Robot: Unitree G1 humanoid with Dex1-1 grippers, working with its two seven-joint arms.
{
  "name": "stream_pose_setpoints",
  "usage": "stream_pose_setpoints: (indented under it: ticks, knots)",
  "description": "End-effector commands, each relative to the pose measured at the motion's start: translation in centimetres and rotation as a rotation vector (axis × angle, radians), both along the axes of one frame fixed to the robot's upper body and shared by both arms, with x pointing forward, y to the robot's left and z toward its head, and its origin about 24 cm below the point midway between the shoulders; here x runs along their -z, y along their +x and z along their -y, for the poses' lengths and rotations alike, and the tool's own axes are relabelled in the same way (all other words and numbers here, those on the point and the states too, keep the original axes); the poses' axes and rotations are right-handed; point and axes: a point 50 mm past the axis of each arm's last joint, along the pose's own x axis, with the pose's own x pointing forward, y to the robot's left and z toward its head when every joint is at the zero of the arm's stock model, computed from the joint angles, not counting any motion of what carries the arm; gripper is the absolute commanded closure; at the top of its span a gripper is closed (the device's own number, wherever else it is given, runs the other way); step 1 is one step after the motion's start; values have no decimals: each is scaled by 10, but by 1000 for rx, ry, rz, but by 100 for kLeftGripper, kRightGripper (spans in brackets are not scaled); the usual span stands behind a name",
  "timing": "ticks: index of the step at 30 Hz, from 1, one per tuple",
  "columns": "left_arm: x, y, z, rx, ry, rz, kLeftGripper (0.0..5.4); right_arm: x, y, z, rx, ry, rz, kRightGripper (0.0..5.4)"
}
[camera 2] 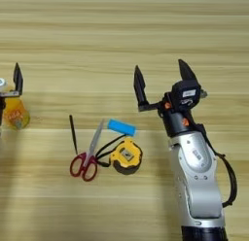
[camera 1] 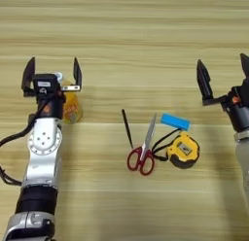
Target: Move the objects on the table
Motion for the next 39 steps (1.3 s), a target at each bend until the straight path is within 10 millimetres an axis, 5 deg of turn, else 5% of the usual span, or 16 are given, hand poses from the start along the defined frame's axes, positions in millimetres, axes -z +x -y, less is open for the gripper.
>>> stream_pose_setpoints:
  ticks: [1,14,21,39]
  knots:
    - [-8,-3,5,21,-11,19,5,3,2,-3,-20,-23,-20,0]
    - [-42,-25,47,189,-19,114,5,6,1,-5,-28,-45,-38,0]
    - [-20,-26,71,284,-67,0,5,15,1,-3,-42,-98,-92,0]
    - [20,-17,74,287,-60,-187,5,53,-16,-8,-258,-262,-299,0]
